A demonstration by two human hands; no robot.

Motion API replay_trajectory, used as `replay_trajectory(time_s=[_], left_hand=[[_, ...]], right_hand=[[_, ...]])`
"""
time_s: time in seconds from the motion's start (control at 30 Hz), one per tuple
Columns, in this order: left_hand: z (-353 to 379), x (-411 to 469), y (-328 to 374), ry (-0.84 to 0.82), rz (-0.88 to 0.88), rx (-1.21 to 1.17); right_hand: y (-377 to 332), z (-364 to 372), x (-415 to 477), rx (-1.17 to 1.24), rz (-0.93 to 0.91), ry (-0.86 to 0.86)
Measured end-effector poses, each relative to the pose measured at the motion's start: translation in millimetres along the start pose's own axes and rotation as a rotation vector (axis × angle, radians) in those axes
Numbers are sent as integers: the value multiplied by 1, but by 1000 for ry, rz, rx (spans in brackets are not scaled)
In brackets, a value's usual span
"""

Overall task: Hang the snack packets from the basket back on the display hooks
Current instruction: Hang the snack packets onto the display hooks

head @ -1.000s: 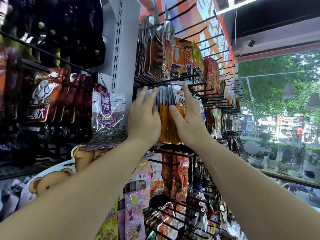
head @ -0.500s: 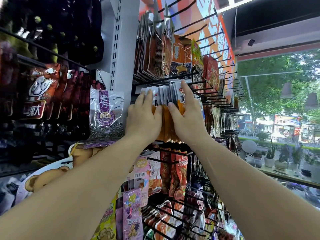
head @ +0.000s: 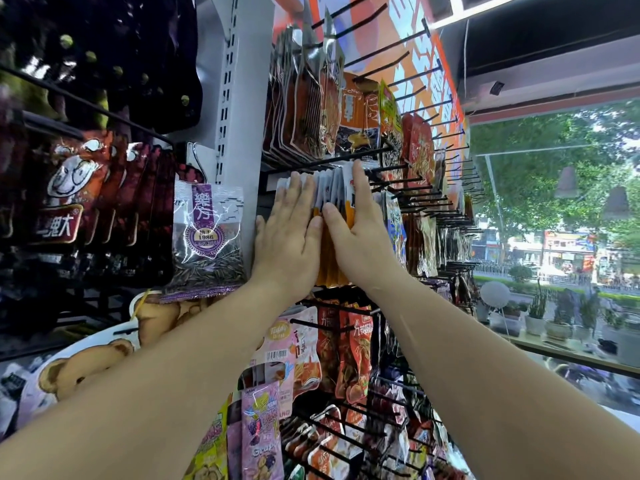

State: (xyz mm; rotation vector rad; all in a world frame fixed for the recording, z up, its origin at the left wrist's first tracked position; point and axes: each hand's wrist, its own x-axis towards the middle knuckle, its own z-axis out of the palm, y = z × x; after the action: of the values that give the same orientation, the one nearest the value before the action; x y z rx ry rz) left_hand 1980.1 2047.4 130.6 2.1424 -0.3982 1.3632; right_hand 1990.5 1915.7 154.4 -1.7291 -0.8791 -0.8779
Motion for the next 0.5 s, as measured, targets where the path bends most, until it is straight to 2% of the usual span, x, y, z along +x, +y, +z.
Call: replay_trajectory(time_s=[0.3,0.5], left_hand=[[2,2,0,-77,-84,52],[2,-4,3,-13,-37,-55]], right_hand=[[-2,0,-1,4,25,-99],[2,-14,-11,22,19,1]])
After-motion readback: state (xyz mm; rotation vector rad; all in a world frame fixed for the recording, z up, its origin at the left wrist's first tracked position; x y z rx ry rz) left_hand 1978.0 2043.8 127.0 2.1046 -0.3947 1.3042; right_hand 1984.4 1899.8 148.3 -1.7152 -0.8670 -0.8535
